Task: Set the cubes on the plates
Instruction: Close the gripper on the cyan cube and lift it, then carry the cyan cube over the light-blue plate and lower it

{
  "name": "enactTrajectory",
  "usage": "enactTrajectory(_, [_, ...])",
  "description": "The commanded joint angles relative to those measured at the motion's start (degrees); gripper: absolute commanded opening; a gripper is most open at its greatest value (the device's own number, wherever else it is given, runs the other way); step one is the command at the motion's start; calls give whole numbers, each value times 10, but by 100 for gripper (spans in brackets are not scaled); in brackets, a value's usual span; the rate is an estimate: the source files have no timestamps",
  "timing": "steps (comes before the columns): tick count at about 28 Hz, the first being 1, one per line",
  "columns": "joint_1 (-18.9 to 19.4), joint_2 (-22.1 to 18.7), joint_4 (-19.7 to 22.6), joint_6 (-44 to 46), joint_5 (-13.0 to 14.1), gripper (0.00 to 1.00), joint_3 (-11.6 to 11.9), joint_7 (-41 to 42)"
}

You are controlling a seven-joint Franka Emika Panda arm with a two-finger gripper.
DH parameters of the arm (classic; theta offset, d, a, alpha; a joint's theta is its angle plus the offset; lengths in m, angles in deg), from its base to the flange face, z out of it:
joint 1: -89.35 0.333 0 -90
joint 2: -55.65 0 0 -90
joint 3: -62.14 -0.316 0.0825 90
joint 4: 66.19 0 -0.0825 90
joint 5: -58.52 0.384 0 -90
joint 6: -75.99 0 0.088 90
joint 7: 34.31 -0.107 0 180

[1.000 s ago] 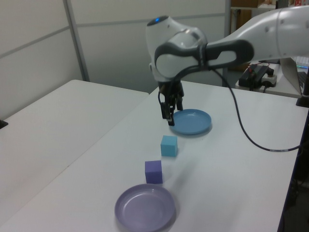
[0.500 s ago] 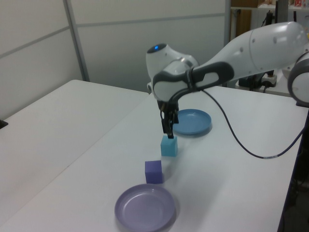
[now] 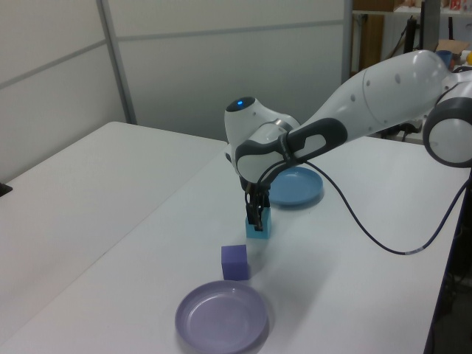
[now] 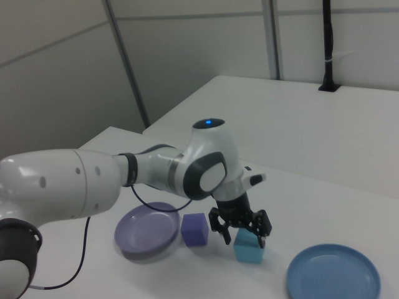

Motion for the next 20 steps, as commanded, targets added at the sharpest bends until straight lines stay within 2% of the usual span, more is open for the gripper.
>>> enactTrajectory(1, [-4,18,5,-29,-22,100,2,-12])
enactTrajectory(3, [-4,22,5,-30,-29,100,2,-13])
enactTrajectory(4, [-4,22,5,-31,-29,96,2,-13])
enactTrajectory(7, [-4,22,5,-30,-29,43,2,-12])
enactTrajectory(9, [-4,20,3,-29,-22,20,2,-13])
enactTrajectory(10, [-4,15,0,-29,-18,4,2,-16])
enactTrajectory(11, [-5,13,-1,-28,-15,1,2,-21])
enactTrajectory(15, [-27,-16,-6,-28,23,0,2,-29])
enactTrajectory(19, [-47,-29,-13,-27,29,0,2,-28])
enactTrajectory(20, [-64,-33,-13,-28,29,0,3,-27])
